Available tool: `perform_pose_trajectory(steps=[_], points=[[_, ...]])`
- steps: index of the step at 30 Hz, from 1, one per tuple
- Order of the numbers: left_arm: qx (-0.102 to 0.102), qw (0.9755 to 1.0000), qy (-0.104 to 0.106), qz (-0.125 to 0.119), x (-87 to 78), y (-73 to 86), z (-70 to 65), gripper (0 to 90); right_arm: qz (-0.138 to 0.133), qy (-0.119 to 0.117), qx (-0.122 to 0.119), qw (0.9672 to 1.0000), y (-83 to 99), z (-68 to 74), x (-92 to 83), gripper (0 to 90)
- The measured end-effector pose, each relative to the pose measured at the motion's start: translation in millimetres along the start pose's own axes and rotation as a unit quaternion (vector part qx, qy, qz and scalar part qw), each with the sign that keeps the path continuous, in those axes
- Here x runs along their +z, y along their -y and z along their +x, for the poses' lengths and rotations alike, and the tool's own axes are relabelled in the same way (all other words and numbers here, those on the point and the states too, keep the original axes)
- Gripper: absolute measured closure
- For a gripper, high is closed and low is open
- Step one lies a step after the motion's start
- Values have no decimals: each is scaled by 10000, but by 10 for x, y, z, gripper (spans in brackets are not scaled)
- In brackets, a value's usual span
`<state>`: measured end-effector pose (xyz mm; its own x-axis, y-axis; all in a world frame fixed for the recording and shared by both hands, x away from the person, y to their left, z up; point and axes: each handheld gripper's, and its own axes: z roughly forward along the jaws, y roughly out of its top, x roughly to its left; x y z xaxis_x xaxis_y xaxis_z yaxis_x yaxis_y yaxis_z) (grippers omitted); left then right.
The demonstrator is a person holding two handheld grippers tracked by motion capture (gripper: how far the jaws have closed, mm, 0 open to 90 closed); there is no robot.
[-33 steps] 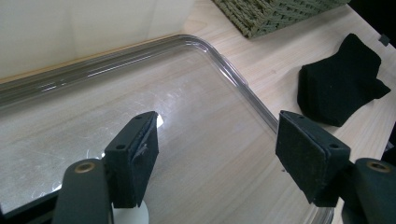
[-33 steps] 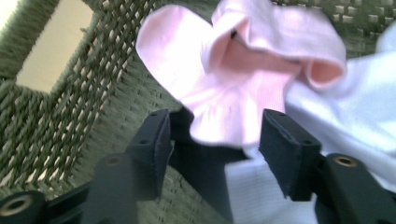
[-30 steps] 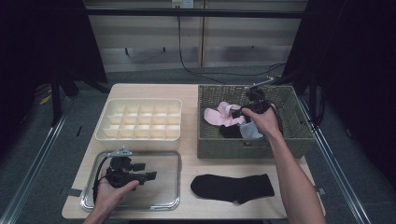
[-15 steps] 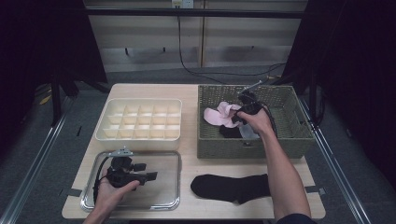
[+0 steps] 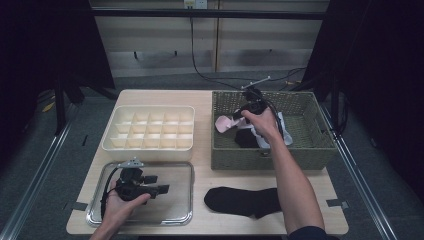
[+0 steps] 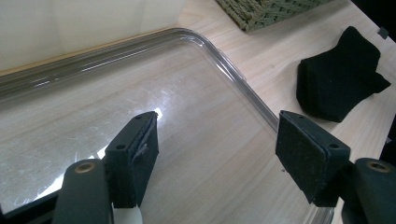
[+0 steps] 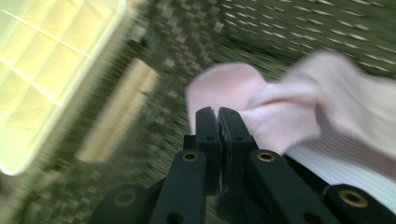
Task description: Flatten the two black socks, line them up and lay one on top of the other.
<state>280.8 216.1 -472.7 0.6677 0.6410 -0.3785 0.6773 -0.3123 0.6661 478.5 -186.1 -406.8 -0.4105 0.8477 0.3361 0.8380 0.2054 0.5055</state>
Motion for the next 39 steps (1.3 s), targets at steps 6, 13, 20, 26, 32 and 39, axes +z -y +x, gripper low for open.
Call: perform_pose_trajectory(steps=[6,13,20,26,32,39], points=[[-3,10000,21,10,5,2,-8,300,268,-95,-128,9995,-1,166,283,871],[-23,10000,35,21,1,6,-7,300,473,-26,-35,9989,60,125,428,701],[14,10000,35,57,15,6,-22,300,248,-1,-43,9997,66,19,151,514],[23,10000,61,65,28,2,-31,300,149,130,95,9998,193,-199,-47,586],[4,9999,51,88,39,2,-29,299,499,255,132,9983,308,-315,-26,660],[10,9999,61,87,41,3,-19,299,971,519,7,9939,333,-328,157,578]])
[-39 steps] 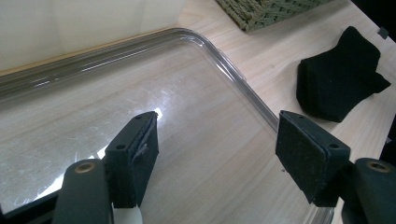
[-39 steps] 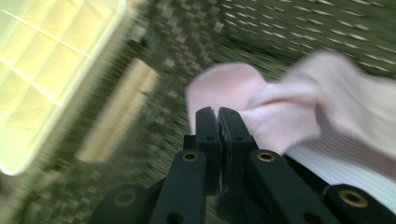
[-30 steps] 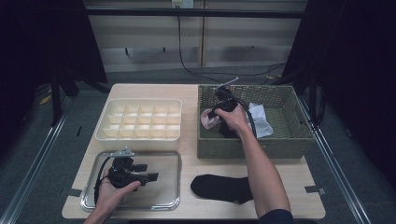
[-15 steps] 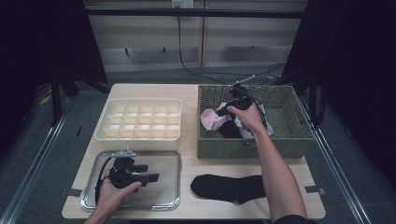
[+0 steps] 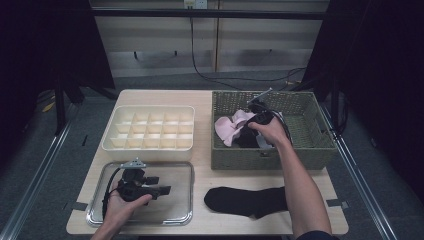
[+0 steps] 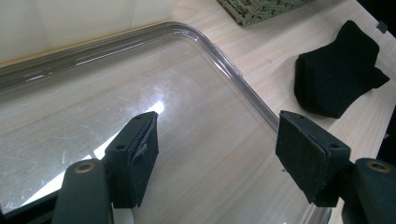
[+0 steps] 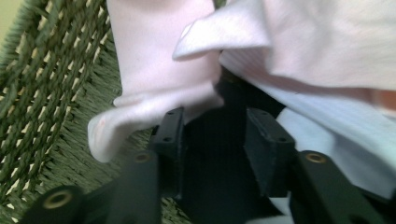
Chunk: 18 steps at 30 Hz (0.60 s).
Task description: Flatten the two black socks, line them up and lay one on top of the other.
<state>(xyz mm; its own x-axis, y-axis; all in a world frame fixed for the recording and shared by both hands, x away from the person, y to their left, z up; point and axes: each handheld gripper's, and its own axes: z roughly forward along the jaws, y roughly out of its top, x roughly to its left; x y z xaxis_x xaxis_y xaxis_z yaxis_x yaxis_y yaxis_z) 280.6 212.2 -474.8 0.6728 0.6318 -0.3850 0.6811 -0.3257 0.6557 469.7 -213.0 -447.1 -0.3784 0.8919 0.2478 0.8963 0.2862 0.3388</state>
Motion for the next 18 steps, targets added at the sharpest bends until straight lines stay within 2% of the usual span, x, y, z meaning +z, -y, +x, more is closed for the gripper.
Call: perform_pose_trajectory(steps=[2,3,5,7,9,12,13,15,18], points=[[-7,10000,-3,8,3,2,2,300,183,-31,0,9998,6,-2,51,580],[-7,10000,-3,8,3,2,2,300,230,153,8,9996,6,-10,63,581],[-12,10000,3,35,21,6,-13,300,184,218,131,9995,3,-38,62,548],[34,10000,10,69,27,2,-24,300,276,340,174,9989,6,-52,86,493],[30,10000,18,56,28,0,-28,300,316,332,175,9988,2,-58,102,447],[6,10000,5,23,20,1,-23,300,461,492,143,9976,-8,-48,138,422],[11,10000,33,12,15,1,-18,300,487,470,104,9977,-6,-45,155,411],[21,10000,5,15,8,-3,-9,300,541,524,41,9972,-5,-30,179,417],[-8,10000,-1,-12,3,-2,-8,301,624,590,69,9963,-12,-36,180,527]])
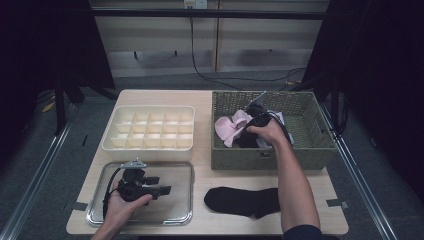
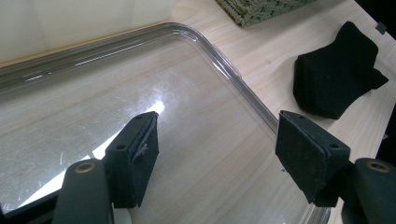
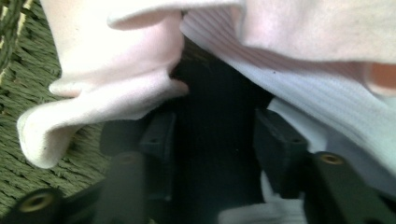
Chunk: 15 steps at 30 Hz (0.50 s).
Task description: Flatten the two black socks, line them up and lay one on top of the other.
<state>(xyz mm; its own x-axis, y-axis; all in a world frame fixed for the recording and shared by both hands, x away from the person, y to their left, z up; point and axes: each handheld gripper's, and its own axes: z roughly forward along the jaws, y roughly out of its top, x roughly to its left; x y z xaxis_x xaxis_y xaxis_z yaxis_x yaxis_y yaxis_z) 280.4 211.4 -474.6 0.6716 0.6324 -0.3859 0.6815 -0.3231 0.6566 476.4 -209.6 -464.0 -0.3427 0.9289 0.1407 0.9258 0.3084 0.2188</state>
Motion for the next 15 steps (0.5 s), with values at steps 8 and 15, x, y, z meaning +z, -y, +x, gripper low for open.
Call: perform_pose_trajectory(steps=[8,15], points=[[52,10000,9,24,2,-2,-8,302,113,-145,165,9997,5,-32,-35,832],[19,10000,-17,-35,-15,-4,-7,301,-485,-694,424,9955,45,-109,-184,842]])
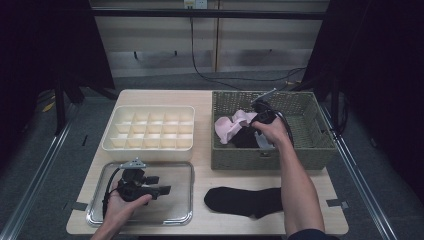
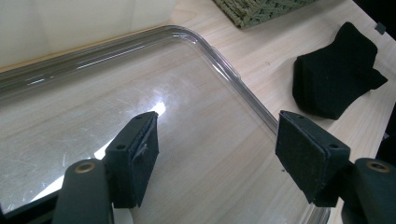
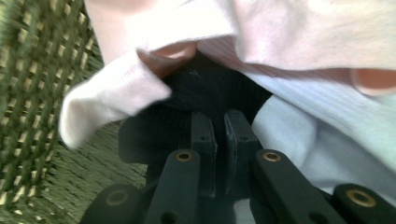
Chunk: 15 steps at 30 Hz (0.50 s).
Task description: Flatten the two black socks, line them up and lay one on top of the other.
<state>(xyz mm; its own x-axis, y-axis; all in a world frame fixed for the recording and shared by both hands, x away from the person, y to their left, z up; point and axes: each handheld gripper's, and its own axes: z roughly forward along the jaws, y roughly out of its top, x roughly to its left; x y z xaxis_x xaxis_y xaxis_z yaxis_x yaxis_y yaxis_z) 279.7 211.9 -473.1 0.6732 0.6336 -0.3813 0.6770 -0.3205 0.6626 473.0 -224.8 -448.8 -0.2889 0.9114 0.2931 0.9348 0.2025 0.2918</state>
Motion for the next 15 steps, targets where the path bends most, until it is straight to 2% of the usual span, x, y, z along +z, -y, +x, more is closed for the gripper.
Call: perform_pose_trajectory(steps=[5,8,9,12,15], points=[[-14,10000,9,-1,1,0,4,300,-343,-247,124,9990,14,-21,-155,843],[-8,10000,-2,-9,-3,-2,6,299,-459,-337,195,9982,44,-48,-245,843],[-2,10000,-11,-15,-4,-1,6,300,-510,-352,160,9980,53,-64,-264,843],[2,10000,-4,-16,0,0,-2,299,-677,-525,287,9959,94,-100,-378,843],[4,10000,8,15,11,-3,-3,299,-823,-593,264,9945,122,-106,-452,843]])
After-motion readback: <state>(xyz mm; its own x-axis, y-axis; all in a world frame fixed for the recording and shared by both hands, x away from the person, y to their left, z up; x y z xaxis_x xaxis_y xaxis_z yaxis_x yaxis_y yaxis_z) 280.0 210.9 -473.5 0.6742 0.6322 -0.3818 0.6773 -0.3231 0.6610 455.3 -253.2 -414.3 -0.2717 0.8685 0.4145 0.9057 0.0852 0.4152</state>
